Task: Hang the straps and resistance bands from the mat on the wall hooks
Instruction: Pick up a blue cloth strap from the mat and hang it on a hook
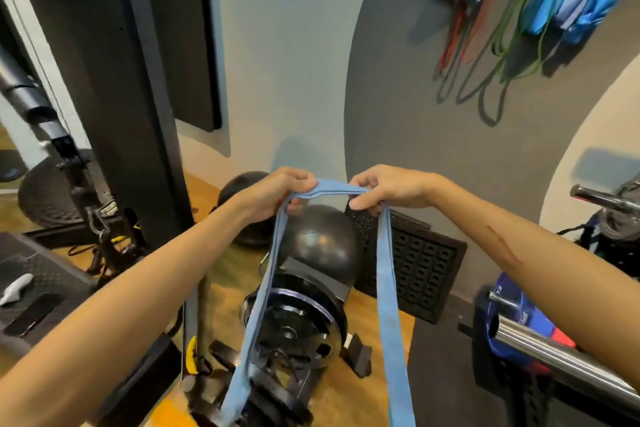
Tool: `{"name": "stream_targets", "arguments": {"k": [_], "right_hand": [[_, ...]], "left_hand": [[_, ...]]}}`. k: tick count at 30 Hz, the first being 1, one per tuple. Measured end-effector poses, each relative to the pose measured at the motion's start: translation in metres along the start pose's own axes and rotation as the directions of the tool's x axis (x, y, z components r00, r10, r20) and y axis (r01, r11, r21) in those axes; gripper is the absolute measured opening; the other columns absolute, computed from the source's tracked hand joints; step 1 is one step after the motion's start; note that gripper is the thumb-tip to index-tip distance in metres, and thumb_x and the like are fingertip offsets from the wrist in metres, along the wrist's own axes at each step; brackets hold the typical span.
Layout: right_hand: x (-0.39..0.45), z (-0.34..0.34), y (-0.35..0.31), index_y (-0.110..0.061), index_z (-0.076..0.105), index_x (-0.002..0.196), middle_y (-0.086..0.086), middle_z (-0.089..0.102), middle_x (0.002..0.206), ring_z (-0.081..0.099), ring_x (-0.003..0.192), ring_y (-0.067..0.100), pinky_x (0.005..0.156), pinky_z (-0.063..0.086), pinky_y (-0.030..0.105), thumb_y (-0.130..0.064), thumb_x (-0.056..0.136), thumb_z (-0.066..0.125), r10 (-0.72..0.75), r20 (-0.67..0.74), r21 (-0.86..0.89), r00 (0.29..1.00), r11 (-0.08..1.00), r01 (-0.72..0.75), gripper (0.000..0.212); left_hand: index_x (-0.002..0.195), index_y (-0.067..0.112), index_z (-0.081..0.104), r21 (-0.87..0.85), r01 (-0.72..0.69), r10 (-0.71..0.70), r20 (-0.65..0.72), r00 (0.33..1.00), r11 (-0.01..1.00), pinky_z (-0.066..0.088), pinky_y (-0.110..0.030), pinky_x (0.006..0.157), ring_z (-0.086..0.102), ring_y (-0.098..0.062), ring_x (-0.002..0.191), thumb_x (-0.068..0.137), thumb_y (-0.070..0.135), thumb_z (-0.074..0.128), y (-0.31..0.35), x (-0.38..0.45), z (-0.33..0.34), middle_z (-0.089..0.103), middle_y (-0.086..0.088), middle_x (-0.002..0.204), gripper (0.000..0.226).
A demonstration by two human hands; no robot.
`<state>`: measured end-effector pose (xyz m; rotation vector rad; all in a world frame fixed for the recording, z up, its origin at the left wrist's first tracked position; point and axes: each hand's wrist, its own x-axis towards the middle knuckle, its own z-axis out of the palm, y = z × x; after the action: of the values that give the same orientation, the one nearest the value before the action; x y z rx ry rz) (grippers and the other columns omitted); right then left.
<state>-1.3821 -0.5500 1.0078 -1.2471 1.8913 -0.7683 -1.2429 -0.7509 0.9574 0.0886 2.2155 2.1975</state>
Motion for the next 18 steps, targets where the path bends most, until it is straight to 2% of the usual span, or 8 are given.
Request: {"name": "stream_targets", "arguments": {"k": [2, 3, 5, 7, 10, 12, 15, 18], "right_hand": [[-0.009, -0.029, 0.020, -0.003, 0.052, 0.087, 0.011, 0.037, 0.064, 0.036, 0.054, 0.015, 0.060, 0.040, 0.025, -0.045, 0.095, 0.054, 0.019, 0.008, 0.141, 1.000, 0.990, -0.020, 0.043], [-0.014, -0.044, 0.029, -0.005, 0.050, 0.082, 0.009, 0.033, 0.061, 0.034, 0.052, 0.015, 0.060, 0.042, 0.026, -0.050, 0.097, 0.045, 0.022, -0.001, 0.232, 1.000, 0.972, -0.021, 0.048], [-0.024, -0.074, 0.043, -0.008, 0.047, 0.075, 0.004, 0.032, 0.055, 0.032, 0.049, 0.014, 0.059, 0.040, 0.029, -0.047, 0.098, 0.043, 0.009, -0.040, 0.354, 0.999, 0.935, 0.005, 0.046], [-0.029, -0.104, 0.054, -0.011, 0.048, 0.071, 0.002, 0.033, 0.050, 0.032, 0.047, 0.015, 0.057, 0.036, 0.031, -0.036, 0.094, 0.051, -0.007, -0.108, 0.341, 0.994, 0.939, 0.044, 0.034], [-0.033, -0.143, 0.067, -0.015, 0.052, 0.069, 0.003, 0.035, 0.053, 0.031, 0.050, 0.016, 0.057, 0.031, 0.032, -0.029, 0.094, 0.054, -0.012, -0.198, 0.279, 0.980, 0.958, 0.069, 0.029], [-0.035, -0.165, 0.075, -0.013, 0.055, 0.074, 0.002, 0.039, 0.055, 0.034, 0.051, 0.015, 0.059, 0.034, 0.032, -0.031, 0.099, 0.051, 0.014, -0.257, 0.222, 0.966, 0.974, 0.045, 0.031], [-0.034, -0.192, 0.089, -0.005, 0.058, 0.084, 0.000, 0.042, 0.052, 0.037, 0.047, 0.014, 0.058, 0.039, 0.029, -0.042, 0.102, 0.040, 0.161, -0.304, 0.186, 0.939, 0.977, -0.107, 0.045], [-0.028, -0.225, 0.104, -0.009, 0.053, 0.073, 0.000, 0.040, 0.050, 0.035, 0.045, 0.014, 0.053, 0.037, 0.028, -0.040, 0.103, 0.039, 0.210, -0.337, 0.226, 0.918, 0.964, -0.137, 0.046]], "left_hand": [[0.075, 0.010, 0.050, -0.015, 0.021, -0.020, 0.067, 0.998, 1.000, 0.027, -0.018, 0.043, 0.032, -0.008, 0.041, 0.090, 0.026, 0.052, 0.005, 0.031, -0.011, 0.039, 0.004, 0.052, 0.022], [0.074, 0.010, 0.050, -0.002, 0.038, -0.038, 0.107, 0.994, 0.999, 0.027, -0.018, 0.041, 0.032, -0.007, 0.039, 0.090, 0.026, 0.052, 0.008, 0.048, -0.014, 0.039, 0.003, 0.051, 0.022], [0.072, 0.013, 0.054, 0.050, 0.078, -0.085, 0.172, 0.981, 0.996, 0.029, -0.017, 0.038, 0.033, -0.007, 0.037, 0.090, 0.030, 0.054, 0.015, 0.082, -0.016, 0.044, 0.000, 0.053, 0.025], [0.071, 0.016, 0.059, 0.119, 0.092, -0.119, 0.238, 0.964, 0.989, 0.032, -0.017, 0.038, 0.037, -0.009, 0.037, 0.086, 0.036, 0.061, 0.025, 0.114, -0.014, 0.049, -0.004, 0.057, 0.025], [0.069, 0.019, 0.062, 0.160, 0.017, -0.064, 0.292, 0.954, 0.987, 0.039, -0.018, 0.043, 0.044, -0.010, 0.041, 0.079, 0.042, 0.069, 0.042, 0.158, -0.007, 0.052, -0.002, 0.057, 0.027], [0.069, 0.017, 0.063, 0.098, -0.028, 0.002, 0.259, 0.966, 0.995, 0.042, -0.019, 0.049, 0.046, -0.012, 0.046, 0.074, 0.046, 0.073, 0.053, 0.188, -0.006, 0.051, -0.001, 0.056, 0.031], [0.069, 0.016, 0.065, 0.074, -0.078, 0.063, 0.183, 0.981, 0.994, 0.041, -0.018, 0.052, 0.044, -0.010, 0.048, 0.069, 0.050, 0.076, 0.069, 0.227, -0.009, 0.050, 0.000, 0.056, 0.036], [0.065, 0.013, 0.059, 0.066, -0.103, 0.091, 0.166, 0.982, 0.992, 0.036, -0.018, 0.050, 0.038, -0.010, 0.049, 0.066, 0.048, 0.078, 0.087, 0.271, -0.011, 0.043, -0.001, 0.057, 0.039]]}}
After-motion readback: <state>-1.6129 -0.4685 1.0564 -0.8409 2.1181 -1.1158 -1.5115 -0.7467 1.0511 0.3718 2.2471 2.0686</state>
